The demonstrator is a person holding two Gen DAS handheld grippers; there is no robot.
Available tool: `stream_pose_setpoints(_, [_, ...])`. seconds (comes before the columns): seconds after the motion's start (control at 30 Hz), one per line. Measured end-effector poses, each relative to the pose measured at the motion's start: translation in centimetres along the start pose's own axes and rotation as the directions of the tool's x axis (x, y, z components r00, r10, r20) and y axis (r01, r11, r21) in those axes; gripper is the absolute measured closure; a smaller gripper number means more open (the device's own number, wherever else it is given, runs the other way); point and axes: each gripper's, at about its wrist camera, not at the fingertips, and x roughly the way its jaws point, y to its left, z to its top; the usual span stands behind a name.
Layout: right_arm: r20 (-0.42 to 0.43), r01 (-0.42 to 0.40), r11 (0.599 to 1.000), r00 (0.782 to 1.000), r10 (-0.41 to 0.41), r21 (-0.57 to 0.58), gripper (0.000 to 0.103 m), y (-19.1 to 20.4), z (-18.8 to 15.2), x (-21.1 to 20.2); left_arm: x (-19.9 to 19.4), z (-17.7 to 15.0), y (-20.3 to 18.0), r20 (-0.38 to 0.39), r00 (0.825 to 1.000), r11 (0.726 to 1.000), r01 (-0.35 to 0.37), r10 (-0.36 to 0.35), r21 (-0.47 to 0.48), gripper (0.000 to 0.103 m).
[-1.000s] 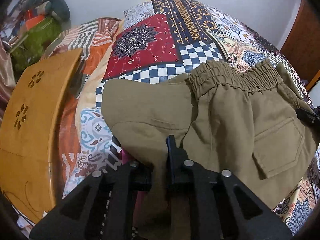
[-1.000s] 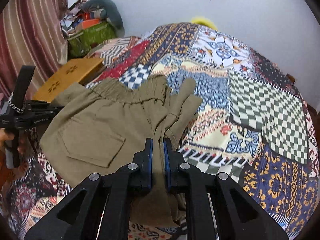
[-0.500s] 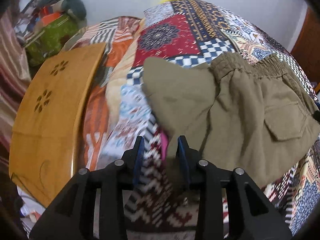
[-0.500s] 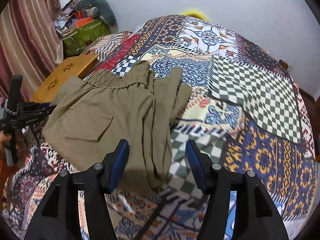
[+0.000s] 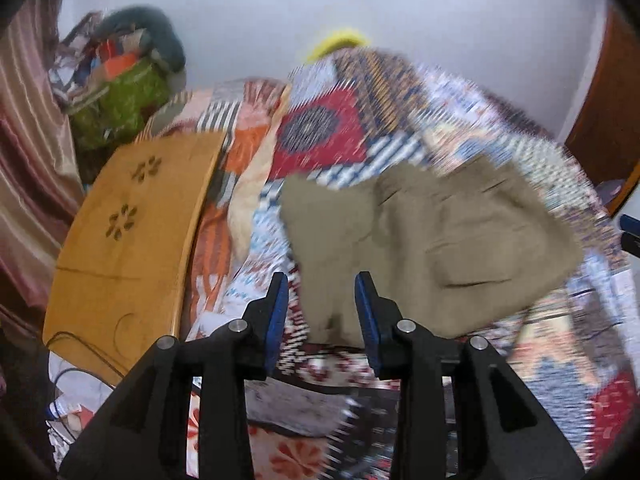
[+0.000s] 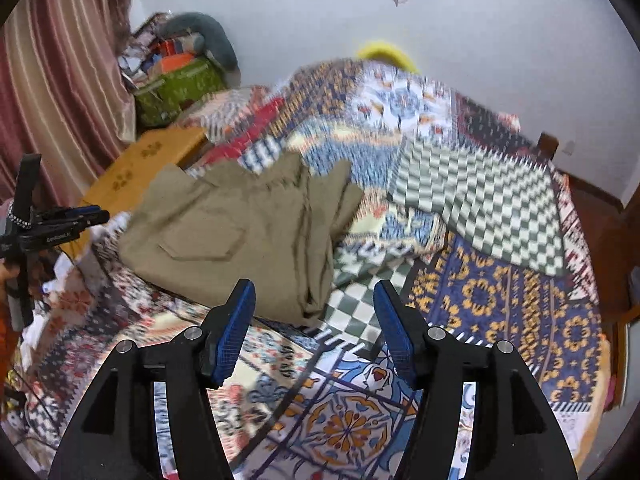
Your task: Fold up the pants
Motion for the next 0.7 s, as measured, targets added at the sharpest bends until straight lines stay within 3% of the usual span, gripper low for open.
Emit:
stream_pose_setpoints(0.13, [0.103,-0.020,1.000,0.994,0.021,-0.013,0.045,1.3,1.0,-4.3,-6.2,1.0,-2.9,0.118,0.992,0.999,0.034,-0.038,0.029,0.068])
stream_pose_setpoints(0.3, [0.246,-0.051,0.998,0.968,0.058,-0.036,0.045,3.3,1.7,-10.3,-14.6,1.4,-6.3,0.269,0.958,0.995,0.088,-0.099,0.051,0.068])
stream_pose_setpoints(0.6, [0.473,-0.099,0.991,0.871,0.132,-0.094,0.045,6.9,0.9,-20.6,-26.4,-1.0,-11.2,0.480,0.866,0.989,0.102,-0.143,0.109,0.066])
stream_pose_setpoints(0.7, [0.522,-0.117,0.987,0.839,0.157,-0.110,0.045,8.1,0.2,-23.0,-29.1,-2.2,-12.4,0.529,0.837,0.989,0.095,-0.142,0.117,0.060])
